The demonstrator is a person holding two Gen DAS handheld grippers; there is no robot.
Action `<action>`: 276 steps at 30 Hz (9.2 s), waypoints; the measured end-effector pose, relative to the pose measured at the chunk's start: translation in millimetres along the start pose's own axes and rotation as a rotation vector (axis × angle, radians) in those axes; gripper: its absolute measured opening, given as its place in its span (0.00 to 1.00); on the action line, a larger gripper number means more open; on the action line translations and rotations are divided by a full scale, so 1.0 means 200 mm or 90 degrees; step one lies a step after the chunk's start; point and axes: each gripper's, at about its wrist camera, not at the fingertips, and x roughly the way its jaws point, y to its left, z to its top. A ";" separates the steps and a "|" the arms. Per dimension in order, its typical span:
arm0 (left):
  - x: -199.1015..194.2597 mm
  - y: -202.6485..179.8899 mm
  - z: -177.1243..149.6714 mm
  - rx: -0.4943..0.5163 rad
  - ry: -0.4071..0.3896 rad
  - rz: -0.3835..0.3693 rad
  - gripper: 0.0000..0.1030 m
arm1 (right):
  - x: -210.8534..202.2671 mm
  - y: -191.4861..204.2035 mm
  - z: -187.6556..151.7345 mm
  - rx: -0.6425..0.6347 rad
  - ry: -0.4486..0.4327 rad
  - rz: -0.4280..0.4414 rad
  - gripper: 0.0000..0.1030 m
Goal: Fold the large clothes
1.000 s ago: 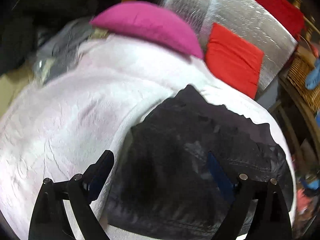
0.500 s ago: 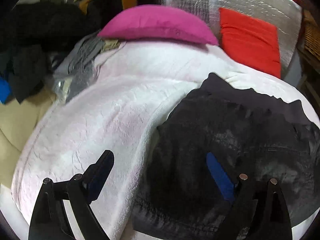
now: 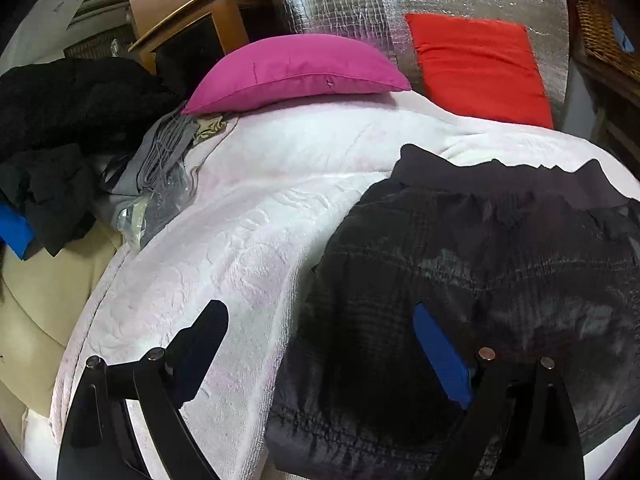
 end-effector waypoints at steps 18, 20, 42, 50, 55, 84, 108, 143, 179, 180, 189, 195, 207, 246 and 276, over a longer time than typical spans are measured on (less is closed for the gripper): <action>-0.05 -0.02 0.00 0.002 -0.029 0.007 0.91 | -0.10 0.11 0.00 -0.077 -0.083 -0.077 0.21; -0.05 -0.02 0.00 0.003 -0.029 0.008 0.91 | -0.14 0.10 0.01 -0.064 -0.102 -0.067 0.19; -0.02 0.02 -0.02 0.003 -0.013 0.017 0.91 | -0.20 -0.16 0.07 0.139 -0.071 0.113 0.81; -0.04 0.01 -0.02 0.004 -0.007 -0.001 0.91 | -0.13 -0.05 -0.05 0.080 -0.011 0.035 0.81; -0.01 0.07 -0.03 -0.041 0.050 -0.111 0.91 | -0.19 -0.09 -0.11 0.107 -0.018 0.039 0.81; -0.07 0.29 -0.32 -0.231 0.196 -0.234 0.82 | -0.15 -0.29 -0.51 0.404 0.048 0.272 0.81; 0.00 0.25 -0.30 -0.298 0.168 -0.200 0.67 | -0.07 -0.20 -0.39 0.336 -0.014 0.165 0.58; -0.13 0.26 -0.47 -0.491 0.127 -0.322 0.30 | -0.15 -0.14 -0.33 0.276 -0.097 0.196 0.38; -0.94 0.44 -0.98 -0.157 0.046 -0.048 0.69 | -0.77 -0.64 -1.08 0.336 0.008 0.124 0.77; -0.97 0.44 -0.98 -0.152 0.036 -0.039 0.69 | -0.83 -0.65 -1.07 0.318 -0.010 0.100 0.77; -1.16 0.28 -0.86 -0.069 -0.066 -0.023 0.70 | -1.03 -0.43 -0.97 0.140 -0.076 0.029 0.77; -1.15 0.15 -0.87 -0.030 -0.067 -0.032 0.70 | -0.85 -0.16 -0.99 0.063 -0.029 0.061 0.77; -0.99 0.00 -0.88 0.012 -0.034 -0.029 0.70 | -0.66 0.06 -1.06 -0.059 -0.019 0.032 0.76; 0.01 0.23 -0.39 -0.068 0.238 -0.317 0.47 | -0.13 -0.36 -0.37 0.010 0.117 0.127 0.49; -0.01 0.09 -0.16 -0.102 0.131 -0.167 0.70 | -0.07 0.33 -0.04 -0.083 0.037 0.115 0.84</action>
